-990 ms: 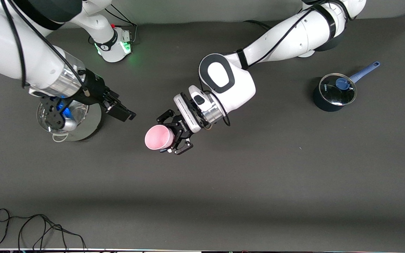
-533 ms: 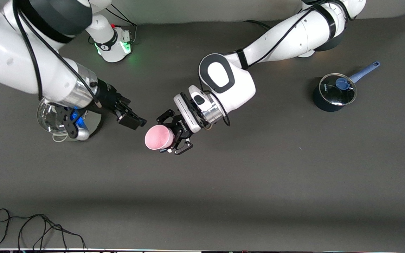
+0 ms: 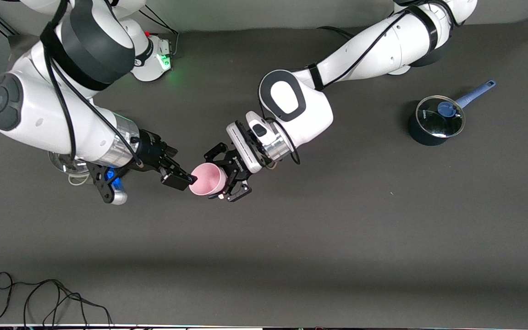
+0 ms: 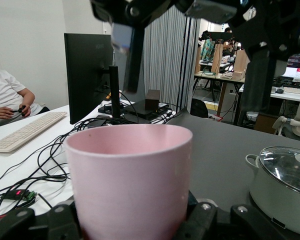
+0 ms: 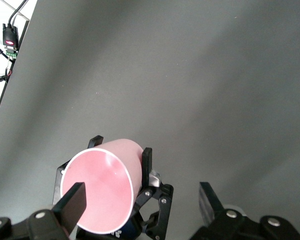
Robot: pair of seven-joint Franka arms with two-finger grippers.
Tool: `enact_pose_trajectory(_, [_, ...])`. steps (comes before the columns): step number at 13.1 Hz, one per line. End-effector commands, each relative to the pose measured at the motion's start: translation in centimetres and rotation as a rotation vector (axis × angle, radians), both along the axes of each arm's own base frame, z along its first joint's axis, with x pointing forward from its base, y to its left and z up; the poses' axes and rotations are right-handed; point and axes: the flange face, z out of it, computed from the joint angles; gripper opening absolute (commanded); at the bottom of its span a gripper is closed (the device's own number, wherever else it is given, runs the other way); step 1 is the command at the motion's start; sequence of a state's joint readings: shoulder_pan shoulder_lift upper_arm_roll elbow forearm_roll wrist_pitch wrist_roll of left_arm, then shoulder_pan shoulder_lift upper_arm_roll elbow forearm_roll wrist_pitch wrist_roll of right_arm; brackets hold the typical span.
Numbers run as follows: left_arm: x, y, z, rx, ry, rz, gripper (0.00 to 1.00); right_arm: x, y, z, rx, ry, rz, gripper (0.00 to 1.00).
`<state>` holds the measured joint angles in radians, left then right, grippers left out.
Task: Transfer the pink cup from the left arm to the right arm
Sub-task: 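Reach the right gripper toward the pink cup held by the left gripper, then close the right gripper on the pink cup's base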
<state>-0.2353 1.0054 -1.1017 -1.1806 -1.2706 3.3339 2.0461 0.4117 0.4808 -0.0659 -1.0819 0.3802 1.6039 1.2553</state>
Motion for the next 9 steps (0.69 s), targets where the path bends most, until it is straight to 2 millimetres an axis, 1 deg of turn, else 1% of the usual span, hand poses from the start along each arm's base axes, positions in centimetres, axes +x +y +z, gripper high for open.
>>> enact_pose_trajectory(1, [-0.2, -0.2, 0.8, 0.000, -0.001, 0.022, 0.00, 0.4, 0.7, 0.4, 0.043, 0.011, -0.024, 0.99])
enact_pose_trajectory(5, [-0.3, -0.3, 0.9, -0.001, 0.000, 0.021, 0.00, 0.3, 0.9, 0.1, 0.061, 0.033, -0.032, 0.98])
enact_pose_trajectory(7, [-0.2, -0.2, 0.8, 0.001, 0.000, 0.023, 0.00, 0.5, 1.1, -0.5, 0.067, 0.047, -0.036, 0.98])
enact_pose_trajectory(9, [-0.2, -0.3, 0.9, -0.001, 0.000, 0.022, 0.00, 0.7, 1.3, -1.5, 0.061, 0.063, -0.043, 0.98])
